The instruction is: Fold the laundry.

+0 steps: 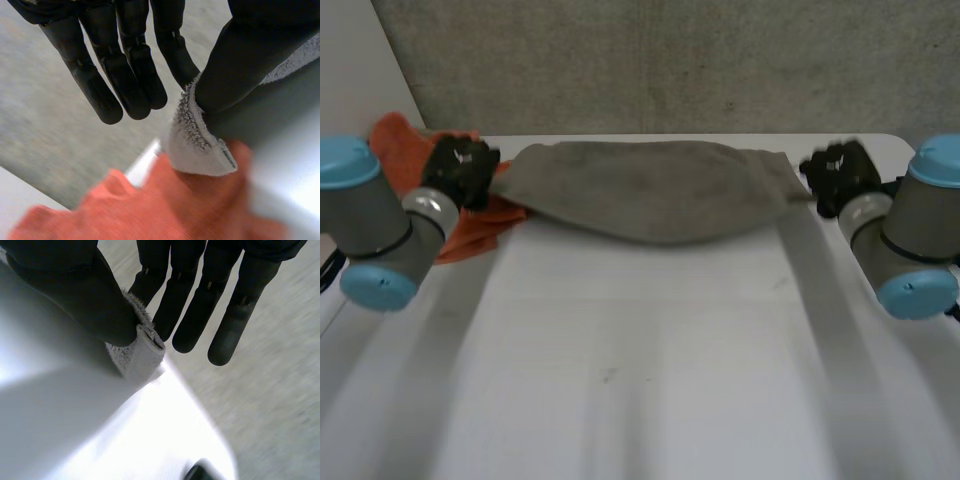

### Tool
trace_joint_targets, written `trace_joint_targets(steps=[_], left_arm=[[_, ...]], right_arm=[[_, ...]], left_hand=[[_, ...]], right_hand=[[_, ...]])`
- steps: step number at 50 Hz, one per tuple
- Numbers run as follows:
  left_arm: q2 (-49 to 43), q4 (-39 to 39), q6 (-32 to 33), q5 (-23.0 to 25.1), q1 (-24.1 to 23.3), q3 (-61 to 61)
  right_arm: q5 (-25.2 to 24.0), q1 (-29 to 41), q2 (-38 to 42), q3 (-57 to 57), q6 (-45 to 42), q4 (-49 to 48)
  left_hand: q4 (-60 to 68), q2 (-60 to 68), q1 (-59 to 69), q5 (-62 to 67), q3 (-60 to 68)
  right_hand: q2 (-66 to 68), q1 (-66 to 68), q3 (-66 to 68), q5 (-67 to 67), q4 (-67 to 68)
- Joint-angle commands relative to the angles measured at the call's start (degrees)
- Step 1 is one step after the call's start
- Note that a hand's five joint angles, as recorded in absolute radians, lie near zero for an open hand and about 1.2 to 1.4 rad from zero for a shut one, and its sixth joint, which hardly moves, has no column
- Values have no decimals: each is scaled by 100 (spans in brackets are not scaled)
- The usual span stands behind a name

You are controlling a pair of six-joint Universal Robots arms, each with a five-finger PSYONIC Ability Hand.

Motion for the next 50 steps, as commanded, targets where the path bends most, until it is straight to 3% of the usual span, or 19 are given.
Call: trace_joint_targets(steps=[1, 8, 14, 19, 27, 35, 50], left_arm=[[987, -1126, 965, 153, 73, -1339], [2304, -3434, 2150, 48, 108, -2490], [2913, -4687, 2890, -23, 100, -3010], [2879, -4381, 2962, 4, -41, -2748], [1536, -3625, 2523, -382, -304, -1239], [375, -3439, 1987, -787, -594, 572], [-1655, -3509, 1897, -1516, -946, 3728]], right_arm=[[-132, -301, -826, 980, -758, 1598], [-535, -942, -2266, 2393, -2652, 3328], [-1002, -1409, -2840, 3143, -4106, 3683], [-1073, -1366, -2656, 3091, -3686, 3341], [-923, -1040, -1971, 2380, -2632, 2278], [-484, -759, -996, 1230, -1647, 1100], [193, -302, 735, -923, -1356, 379]], left_hand=[[1119, 1135, 1368, 1268, 1163], [1119, 1135, 1368, 1268, 1163], [1119, 1135, 1368, 1268, 1163], [1119, 1135, 1368, 1268, 1163], [1119, 1135, 1368, 1268, 1163], [1119, 1135, 1368, 1268, 1163], [1119, 1135, 1368, 1268, 1163]], right_hand=[[1239, 1459, 1186, 1076, 1134], [1239, 1459, 1186, 1076, 1134], [1239, 1459, 1186, 1076, 1134], [1239, 1459, 1186, 1076, 1134], [1239, 1459, 1186, 1076, 1134], [1239, 1459, 1186, 1076, 1134], [1239, 1459, 1186, 1076, 1134]])
